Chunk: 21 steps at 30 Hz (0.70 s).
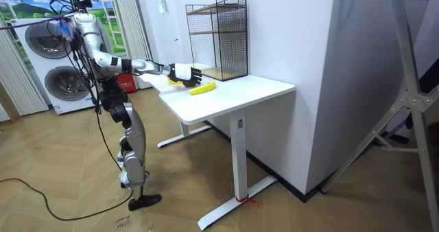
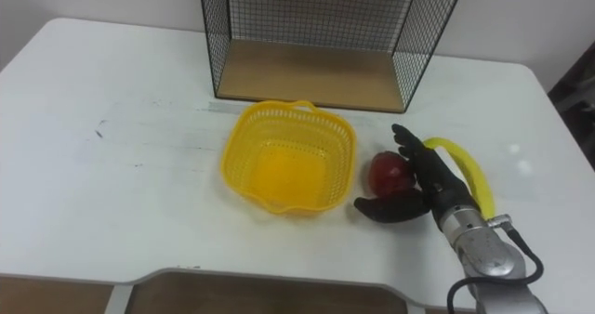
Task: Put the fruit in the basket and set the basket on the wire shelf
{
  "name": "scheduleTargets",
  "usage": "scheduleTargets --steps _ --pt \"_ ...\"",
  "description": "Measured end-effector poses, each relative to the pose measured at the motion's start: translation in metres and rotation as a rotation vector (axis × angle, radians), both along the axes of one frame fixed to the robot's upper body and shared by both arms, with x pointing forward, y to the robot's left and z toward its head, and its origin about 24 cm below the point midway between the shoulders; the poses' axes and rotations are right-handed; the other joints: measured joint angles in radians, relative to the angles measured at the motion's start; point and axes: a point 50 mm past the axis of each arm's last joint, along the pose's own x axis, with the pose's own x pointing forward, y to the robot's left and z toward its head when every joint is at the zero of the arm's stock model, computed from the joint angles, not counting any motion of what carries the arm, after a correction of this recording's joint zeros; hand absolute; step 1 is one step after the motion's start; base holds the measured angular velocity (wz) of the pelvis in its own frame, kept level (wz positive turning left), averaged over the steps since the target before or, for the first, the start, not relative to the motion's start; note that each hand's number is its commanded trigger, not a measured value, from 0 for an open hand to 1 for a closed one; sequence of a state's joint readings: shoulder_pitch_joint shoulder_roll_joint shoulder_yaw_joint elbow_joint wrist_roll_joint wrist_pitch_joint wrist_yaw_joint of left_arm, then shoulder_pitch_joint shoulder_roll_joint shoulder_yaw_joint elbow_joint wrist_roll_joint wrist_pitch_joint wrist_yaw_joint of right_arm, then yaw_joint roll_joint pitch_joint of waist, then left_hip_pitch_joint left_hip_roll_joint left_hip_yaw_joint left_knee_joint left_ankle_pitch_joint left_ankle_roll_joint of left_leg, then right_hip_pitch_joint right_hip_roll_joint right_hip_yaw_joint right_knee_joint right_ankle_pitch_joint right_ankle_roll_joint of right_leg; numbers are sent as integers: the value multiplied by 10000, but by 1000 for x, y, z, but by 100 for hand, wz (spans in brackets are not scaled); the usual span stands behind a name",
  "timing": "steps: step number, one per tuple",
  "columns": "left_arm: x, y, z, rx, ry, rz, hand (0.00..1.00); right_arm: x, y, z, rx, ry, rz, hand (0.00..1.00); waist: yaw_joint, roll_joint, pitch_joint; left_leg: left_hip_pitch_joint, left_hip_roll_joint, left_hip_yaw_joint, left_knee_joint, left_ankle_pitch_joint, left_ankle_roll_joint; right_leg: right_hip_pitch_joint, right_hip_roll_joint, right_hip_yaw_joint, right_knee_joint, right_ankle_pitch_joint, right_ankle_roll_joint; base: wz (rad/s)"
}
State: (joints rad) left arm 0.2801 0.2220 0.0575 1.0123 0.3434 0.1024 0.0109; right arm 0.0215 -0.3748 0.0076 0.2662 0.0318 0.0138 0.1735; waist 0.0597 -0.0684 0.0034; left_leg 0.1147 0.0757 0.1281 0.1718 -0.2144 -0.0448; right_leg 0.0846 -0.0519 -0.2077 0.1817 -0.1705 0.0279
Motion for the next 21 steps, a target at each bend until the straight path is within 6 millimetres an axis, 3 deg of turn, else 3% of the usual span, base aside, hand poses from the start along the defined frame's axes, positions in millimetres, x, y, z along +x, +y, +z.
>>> scheduleTargets --steps 2,3,4,5,21 --pt "0 0 0 2 0 1 0 0 -1 -1 -140 66 15 0 -1 2 1 2 -1 1 0 0 0 -2 0 4 -1 0 0 0" --pt "0 0 0 -1 1 0 0 -1 -1 -2 -238 119 28 17 1 2 1 2 -1 1 0 0 0 -2 1 4 -1 0 0 0" --pt "0 0 0 -2 -1 0 0 -1 -1 -3 -282 165 21 52 2 3 2 3 -1 1 1 0 0 -2 1 4 -1 0 0 0" --pt "0 0 0 -5 -3 -2 0 -2 -3 -5 -342 269 -3 100 4 -1 0 4 -1 1 1 0 0 -2 2 4 0 0 0 0" --pt "0 0 0 -14 19 -18 0 -1 -12 -9 -687 343 -509 100 -3 -119 -28 9 0 2 12 0 0 11 3 -2 -1 0 0 0"
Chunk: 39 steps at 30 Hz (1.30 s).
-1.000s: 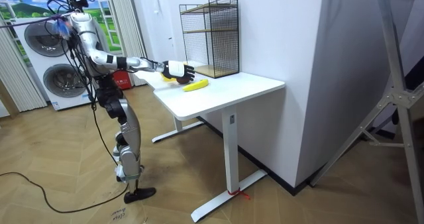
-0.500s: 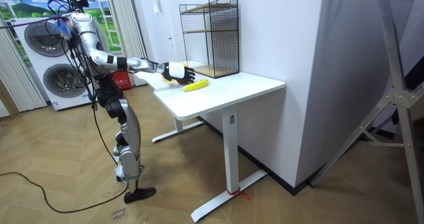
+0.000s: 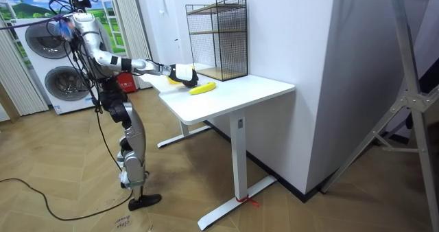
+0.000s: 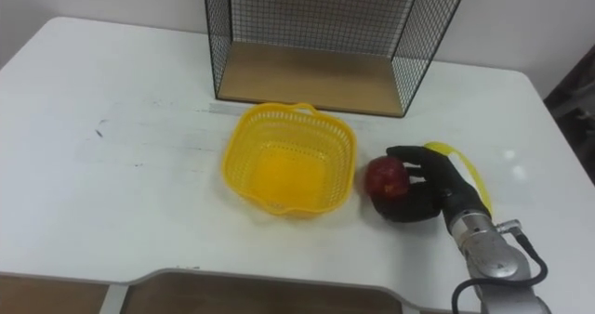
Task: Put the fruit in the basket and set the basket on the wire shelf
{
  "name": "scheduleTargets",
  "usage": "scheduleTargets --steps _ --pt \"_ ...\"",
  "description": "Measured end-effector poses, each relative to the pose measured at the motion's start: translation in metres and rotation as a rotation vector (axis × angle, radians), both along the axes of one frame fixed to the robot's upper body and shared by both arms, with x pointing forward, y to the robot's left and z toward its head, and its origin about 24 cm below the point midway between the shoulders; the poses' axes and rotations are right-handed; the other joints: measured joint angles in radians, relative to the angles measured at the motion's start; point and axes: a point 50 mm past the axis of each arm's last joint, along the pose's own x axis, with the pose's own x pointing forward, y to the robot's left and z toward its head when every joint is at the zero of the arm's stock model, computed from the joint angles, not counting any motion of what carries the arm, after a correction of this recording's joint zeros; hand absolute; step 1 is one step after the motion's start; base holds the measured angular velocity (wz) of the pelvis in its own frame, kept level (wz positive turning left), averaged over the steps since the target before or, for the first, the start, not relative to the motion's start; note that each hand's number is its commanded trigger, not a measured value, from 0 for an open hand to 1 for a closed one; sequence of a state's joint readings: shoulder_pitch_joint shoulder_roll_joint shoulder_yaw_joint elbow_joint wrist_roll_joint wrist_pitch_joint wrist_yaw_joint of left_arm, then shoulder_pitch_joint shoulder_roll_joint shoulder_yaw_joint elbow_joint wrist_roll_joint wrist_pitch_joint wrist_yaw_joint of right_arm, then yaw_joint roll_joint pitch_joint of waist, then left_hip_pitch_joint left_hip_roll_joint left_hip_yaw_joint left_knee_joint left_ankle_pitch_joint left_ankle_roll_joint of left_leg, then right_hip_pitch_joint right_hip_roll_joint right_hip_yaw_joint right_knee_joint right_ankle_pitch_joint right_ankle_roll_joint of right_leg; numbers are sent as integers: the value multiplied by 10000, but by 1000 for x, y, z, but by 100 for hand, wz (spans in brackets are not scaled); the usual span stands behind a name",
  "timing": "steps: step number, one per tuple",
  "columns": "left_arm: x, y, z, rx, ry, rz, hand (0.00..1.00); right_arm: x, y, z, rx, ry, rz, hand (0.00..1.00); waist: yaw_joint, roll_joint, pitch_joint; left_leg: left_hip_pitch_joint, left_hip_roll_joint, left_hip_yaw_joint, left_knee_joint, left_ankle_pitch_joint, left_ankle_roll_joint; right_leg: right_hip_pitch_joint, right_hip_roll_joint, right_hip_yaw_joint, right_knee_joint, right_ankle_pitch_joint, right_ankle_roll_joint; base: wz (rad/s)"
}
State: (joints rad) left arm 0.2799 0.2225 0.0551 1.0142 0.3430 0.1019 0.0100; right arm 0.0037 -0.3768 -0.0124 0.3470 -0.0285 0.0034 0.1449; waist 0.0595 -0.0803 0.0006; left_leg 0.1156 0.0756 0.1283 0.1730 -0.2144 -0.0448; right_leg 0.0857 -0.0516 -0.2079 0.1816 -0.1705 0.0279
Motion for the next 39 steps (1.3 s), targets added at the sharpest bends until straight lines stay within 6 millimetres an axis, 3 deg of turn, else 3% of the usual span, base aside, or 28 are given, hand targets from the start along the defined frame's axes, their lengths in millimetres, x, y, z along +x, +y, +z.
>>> scheduleTargets --steps 29,34,39 --pt "-2 0 0 -39 -31 260 0 -2 -3 -5 551 15 -597 100 -21 -45 29 17 -1 -31 40 0 0 33 -2 7 36 1 -1 0" --pt "-8 0 -1 -81 203 344 0 -3 -7 -5 446 -20 -812 100 -75 -33 42 33 -1 -30 75 0 0 74 -4 48 26 0 0 0" --pt "-15 -1 -1 -133 346 602 0 -3 -22 3 157 -441 -1612 100 -241 36 49 -2 -1 -31 89 0 0 35 -7 64 31 0 0 0"
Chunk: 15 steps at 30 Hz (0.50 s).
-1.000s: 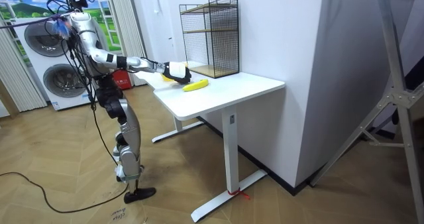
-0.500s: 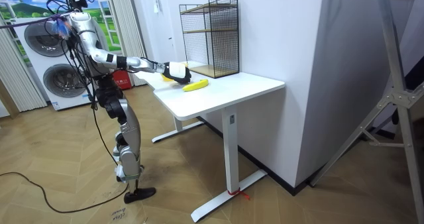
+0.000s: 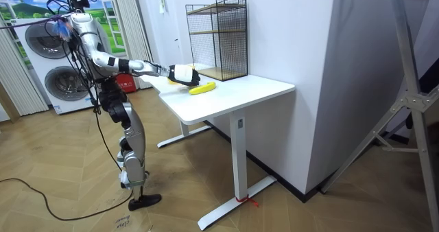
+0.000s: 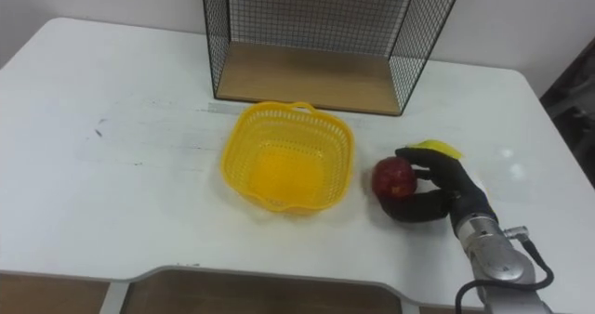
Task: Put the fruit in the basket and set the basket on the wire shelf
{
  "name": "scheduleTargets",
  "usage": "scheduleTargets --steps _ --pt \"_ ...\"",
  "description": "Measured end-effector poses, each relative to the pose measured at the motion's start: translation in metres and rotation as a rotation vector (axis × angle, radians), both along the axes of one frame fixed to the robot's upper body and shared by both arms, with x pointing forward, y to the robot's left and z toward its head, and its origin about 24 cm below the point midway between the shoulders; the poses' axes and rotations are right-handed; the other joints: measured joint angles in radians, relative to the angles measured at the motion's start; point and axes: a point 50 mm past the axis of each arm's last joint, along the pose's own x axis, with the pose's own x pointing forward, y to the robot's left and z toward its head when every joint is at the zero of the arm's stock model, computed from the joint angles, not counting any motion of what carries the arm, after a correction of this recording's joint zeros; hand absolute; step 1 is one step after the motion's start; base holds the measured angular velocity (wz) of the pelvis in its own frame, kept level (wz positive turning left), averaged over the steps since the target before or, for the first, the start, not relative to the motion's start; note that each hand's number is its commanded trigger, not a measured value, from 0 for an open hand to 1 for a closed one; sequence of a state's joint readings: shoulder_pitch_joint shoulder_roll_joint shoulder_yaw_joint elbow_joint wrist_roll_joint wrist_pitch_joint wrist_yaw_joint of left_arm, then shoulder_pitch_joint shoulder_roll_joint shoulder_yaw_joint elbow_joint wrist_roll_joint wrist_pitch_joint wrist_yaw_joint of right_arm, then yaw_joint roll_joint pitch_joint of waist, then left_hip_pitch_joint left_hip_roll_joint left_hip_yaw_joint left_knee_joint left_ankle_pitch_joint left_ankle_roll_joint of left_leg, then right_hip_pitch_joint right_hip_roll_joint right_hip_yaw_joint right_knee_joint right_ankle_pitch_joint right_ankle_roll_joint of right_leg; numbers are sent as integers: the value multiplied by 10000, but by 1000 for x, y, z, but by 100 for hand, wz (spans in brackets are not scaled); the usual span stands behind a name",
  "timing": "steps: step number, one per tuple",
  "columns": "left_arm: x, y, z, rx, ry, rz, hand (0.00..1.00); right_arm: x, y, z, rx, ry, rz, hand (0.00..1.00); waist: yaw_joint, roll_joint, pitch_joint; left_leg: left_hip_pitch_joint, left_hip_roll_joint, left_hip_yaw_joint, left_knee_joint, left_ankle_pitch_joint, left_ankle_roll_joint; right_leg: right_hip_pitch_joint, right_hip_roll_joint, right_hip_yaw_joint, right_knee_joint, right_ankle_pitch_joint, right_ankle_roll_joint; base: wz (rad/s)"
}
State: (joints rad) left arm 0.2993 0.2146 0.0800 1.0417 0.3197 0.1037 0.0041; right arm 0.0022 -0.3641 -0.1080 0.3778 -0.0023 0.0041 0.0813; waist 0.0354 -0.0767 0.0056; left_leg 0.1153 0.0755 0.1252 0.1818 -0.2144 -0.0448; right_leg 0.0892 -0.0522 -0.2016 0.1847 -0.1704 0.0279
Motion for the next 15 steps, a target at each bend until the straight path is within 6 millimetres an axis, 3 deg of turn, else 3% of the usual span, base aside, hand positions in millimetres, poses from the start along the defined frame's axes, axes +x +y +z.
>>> scheduleTargets --steps 6,15 --pt "0 2 1 -63 -39 244 0 3 -12 21 -305 -1067 -895 100 -96 103 -31 33 2 89 -23 1 0 -25 10 74 19 0 0 -5" --pt "-1 2 1 -58 -73 316 0 12 1 59 -630 -2888 -600 100 -52 74 -37 173 -2 123 -122 1 1 -18 16 89 17 0 0 -1"
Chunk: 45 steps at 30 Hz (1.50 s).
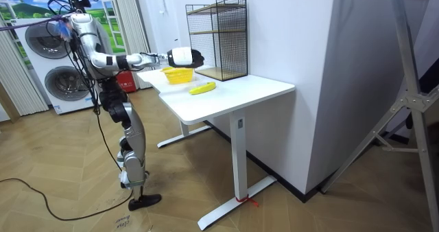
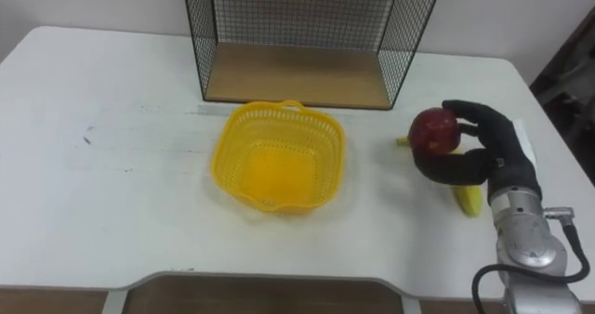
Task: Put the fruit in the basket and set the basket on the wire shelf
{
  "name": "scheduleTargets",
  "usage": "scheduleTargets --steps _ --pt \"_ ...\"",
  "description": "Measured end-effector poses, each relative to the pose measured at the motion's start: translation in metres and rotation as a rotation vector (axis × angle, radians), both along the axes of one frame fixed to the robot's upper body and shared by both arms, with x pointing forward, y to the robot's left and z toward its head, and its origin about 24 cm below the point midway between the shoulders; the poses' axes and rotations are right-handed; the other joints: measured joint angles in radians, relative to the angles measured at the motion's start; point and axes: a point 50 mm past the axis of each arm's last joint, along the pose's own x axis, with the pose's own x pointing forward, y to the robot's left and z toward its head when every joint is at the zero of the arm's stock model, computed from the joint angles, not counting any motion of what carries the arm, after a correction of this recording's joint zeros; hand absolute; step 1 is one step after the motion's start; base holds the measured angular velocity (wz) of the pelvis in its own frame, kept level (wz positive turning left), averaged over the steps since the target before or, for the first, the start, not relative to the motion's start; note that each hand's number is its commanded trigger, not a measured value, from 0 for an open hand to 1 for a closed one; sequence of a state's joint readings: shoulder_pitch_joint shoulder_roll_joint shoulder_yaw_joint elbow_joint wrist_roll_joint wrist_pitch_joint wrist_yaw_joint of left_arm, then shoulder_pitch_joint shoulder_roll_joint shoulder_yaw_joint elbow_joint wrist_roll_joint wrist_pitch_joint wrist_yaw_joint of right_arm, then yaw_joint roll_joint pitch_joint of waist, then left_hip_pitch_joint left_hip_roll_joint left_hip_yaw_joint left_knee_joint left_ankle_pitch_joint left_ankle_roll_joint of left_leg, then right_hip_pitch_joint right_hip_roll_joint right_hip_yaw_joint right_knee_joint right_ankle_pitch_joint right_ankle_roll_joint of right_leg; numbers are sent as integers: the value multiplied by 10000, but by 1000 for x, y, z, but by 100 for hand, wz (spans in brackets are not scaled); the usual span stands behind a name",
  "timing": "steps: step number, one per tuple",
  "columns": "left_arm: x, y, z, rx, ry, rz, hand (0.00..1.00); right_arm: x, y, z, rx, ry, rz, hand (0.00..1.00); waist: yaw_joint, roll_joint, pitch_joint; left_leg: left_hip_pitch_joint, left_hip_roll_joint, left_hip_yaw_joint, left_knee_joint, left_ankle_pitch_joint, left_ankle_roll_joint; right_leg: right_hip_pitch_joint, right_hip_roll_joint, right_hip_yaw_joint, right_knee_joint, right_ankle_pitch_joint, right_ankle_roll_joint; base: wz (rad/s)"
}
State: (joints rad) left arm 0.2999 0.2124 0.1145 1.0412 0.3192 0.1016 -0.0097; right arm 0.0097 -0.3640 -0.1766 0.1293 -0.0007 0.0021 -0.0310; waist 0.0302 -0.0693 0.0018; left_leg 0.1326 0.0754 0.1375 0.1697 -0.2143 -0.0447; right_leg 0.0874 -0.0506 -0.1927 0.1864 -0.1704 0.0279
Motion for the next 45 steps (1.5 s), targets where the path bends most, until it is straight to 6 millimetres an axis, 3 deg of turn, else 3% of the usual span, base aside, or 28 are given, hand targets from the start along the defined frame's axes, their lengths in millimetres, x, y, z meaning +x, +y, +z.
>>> scheduleTargets --steps 13,26,45 --pt "4 0 1 22 -169 -89 0 3 11 24 -238 -1035 420 100 42 31 7 -19 4 32 -22 -1 0 -70 7 33 3 0 0 0" --pt "8 -6 -2 -132 -193 -296 0 8 48 50 -777 -1854 2488 100 72 14 16 -31 9 11 -44 0 -1 -2 27 125 24 2 -3 0" --pt "20 -9 -3 -238 -454 -1011 0 6 90 48 -1542 -1283 5043 100 535 -53 -3 -215 16 6 -48 0 -1 -202 59 256 32 18 -18 -1"
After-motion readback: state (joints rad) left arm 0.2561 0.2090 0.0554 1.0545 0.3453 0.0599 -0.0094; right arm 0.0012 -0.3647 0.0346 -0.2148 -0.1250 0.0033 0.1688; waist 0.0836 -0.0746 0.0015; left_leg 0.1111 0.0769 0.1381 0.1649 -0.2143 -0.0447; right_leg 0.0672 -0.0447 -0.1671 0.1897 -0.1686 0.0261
